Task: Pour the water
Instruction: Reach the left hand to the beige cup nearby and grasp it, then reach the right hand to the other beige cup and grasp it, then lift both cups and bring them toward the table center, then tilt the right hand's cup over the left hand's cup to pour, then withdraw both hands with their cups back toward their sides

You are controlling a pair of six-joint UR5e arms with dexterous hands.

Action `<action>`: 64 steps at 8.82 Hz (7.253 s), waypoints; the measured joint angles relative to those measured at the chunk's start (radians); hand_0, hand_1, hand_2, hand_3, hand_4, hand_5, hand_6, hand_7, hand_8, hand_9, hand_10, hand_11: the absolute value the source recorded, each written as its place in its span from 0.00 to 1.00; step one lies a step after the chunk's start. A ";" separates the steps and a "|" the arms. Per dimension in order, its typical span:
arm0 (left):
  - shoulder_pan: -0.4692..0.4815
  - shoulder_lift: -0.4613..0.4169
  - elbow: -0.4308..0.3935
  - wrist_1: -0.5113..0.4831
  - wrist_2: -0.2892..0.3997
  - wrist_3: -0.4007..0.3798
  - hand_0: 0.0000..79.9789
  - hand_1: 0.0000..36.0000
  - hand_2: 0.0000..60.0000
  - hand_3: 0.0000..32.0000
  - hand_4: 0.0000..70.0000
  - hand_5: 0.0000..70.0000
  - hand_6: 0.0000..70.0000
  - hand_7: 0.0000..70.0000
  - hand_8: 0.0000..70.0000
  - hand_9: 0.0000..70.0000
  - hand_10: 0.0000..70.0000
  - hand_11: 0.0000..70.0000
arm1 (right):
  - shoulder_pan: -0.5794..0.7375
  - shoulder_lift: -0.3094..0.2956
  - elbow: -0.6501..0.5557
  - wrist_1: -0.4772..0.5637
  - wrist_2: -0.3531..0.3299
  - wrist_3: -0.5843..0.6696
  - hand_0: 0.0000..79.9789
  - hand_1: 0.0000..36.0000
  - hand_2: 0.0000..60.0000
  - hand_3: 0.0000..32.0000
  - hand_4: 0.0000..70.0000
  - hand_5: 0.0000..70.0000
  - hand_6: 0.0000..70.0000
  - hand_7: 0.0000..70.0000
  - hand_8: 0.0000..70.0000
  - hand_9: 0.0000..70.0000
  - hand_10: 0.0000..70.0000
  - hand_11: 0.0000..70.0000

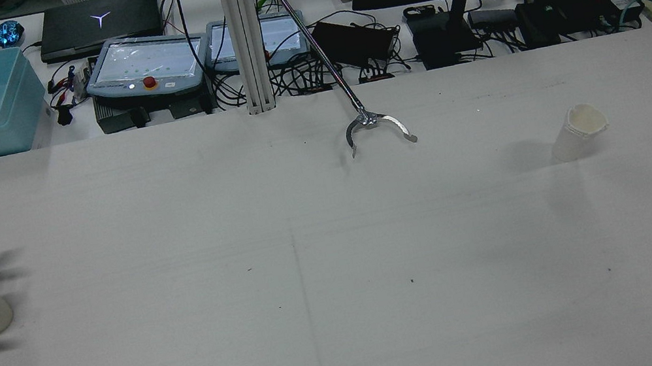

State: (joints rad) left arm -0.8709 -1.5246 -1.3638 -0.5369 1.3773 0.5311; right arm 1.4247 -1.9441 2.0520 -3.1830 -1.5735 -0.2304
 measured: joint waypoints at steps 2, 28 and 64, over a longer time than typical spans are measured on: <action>0.000 0.000 -0.006 0.024 -0.004 -0.027 1.00 1.00 1.00 0.00 0.80 1.00 0.09 0.19 0.01 0.05 0.05 0.12 | 0.001 -0.001 0.000 0.000 0.001 0.002 0.60 0.48 0.33 0.00 0.11 0.31 0.08 0.17 0.03 0.09 0.04 0.08; -0.007 0.048 -0.326 0.297 -0.049 -0.232 0.86 1.00 1.00 0.00 0.87 1.00 0.08 0.20 0.01 0.05 0.06 0.13 | -0.294 0.485 -0.832 0.225 0.066 -0.344 0.64 0.59 0.33 0.00 0.13 0.35 0.11 0.19 0.02 0.07 0.00 0.00; 0.349 -0.725 -0.306 0.975 -0.082 -0.259 0.85 1.00 1.00 0.00 0.96 1.00 0.15 0.26 0.03 0.07 0.07 0.14 | -0.565 0.840 0.132 -0.843 0.348 -0.590 1.00 1.00 1.00 0.00 1.00 1.00 1.00 1.00 0.83 1.00 0.85 1.00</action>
State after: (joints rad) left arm -0.5218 -2.2500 -1.6700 0.4383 1.2954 0.2724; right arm 0.8592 -1.1037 2.1842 -4.0259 -1.2256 -0.8206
